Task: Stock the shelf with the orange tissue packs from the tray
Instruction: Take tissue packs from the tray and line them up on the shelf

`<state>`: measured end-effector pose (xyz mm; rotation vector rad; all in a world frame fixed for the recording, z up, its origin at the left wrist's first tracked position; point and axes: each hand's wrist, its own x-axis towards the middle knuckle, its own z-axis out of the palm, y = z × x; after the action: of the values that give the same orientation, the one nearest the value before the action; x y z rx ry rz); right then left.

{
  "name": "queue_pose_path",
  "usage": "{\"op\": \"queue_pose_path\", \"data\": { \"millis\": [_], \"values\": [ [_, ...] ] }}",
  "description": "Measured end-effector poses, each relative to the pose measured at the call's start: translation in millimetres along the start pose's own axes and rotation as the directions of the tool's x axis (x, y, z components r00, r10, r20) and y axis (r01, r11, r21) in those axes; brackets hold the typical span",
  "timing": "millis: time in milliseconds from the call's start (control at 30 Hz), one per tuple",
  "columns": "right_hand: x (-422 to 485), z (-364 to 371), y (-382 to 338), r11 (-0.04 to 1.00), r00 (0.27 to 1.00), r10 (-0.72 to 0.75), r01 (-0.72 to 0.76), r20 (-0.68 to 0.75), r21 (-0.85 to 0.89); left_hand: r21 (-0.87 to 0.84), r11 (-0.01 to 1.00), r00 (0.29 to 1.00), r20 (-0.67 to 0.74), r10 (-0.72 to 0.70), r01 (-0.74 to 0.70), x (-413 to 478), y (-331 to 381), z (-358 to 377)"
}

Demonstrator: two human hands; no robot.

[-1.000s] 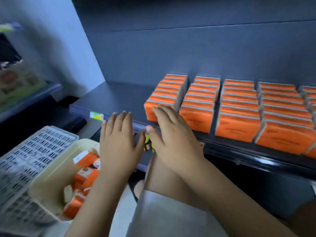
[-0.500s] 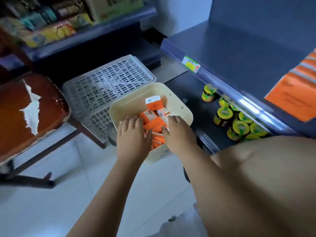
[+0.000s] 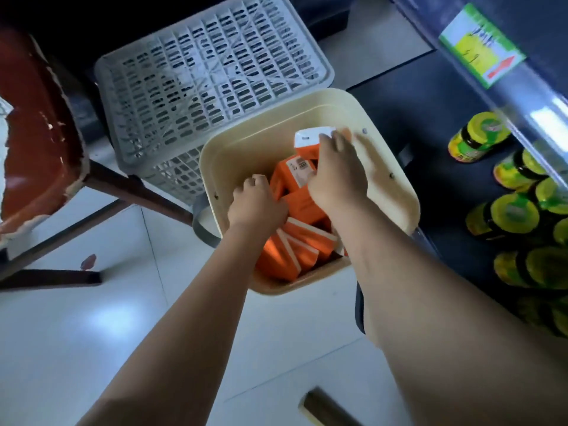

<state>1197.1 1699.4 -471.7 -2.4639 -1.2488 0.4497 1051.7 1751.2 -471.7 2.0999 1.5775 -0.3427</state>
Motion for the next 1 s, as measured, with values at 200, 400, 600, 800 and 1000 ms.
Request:
{"op": "queue_pose_path", "data": {
  "millis": [200, 400, 600, 800, 1000],
  "values": [
    [53, 38, -11, 0.99, 0.996, -0.068, 0.06, -0.062, -0.128, 0.109, 0.991, 0.955, 0.278, -0.102, 0.074, 28, -9, 9],
    [50, 31, 1, 0.964, 0.999, 0.018, -0.027, -0.035, -0.265, 0.115, 0.991, 0.974, 0.206, -0.089, 0.066, 31, -13, 9],
    [43, 20, 13, 0.988, 0.985, 0.003, -0.029, -0.171, -0.152, -0.035, 0.999, 1.0, -0.013, 0.002, -0.002, 10, -26, -21],
    [16, -12, 11, 0.914, 0.97, 0.198, -0.13, -0.141, 0.385, -0.478, 0.878, 0.975, -0.2, -0.101, -0.007, -22, -32, -57],
    [-14, -61, 12, 0.641, 0.936, 0.341, -0.161, -0.09, 0.751, -0.955, 0.237, 0.983, -0.186, 0.0, -0.181, -70, 2, -93]
  ]
}}
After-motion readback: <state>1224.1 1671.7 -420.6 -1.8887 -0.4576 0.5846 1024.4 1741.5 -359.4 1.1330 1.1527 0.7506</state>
